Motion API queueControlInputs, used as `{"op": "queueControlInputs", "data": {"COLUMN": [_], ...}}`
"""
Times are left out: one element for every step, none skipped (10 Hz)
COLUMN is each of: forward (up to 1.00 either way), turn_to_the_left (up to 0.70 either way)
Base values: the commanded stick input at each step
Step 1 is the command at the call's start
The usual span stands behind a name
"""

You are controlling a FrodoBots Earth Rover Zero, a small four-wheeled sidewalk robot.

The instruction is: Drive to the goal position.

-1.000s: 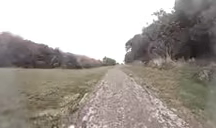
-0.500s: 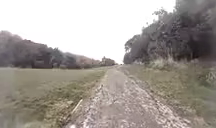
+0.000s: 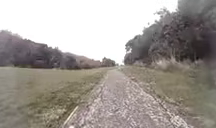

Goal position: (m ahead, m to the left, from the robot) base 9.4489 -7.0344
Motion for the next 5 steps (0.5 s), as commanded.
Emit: {"op": "queueControlInputs", "data": {"forward": [0.60, 0.60, 0.60, 0.21, 0.00], "turn_to_the_left": [-0.15, -0.15, -0.15, -0.45, -0.60]}}
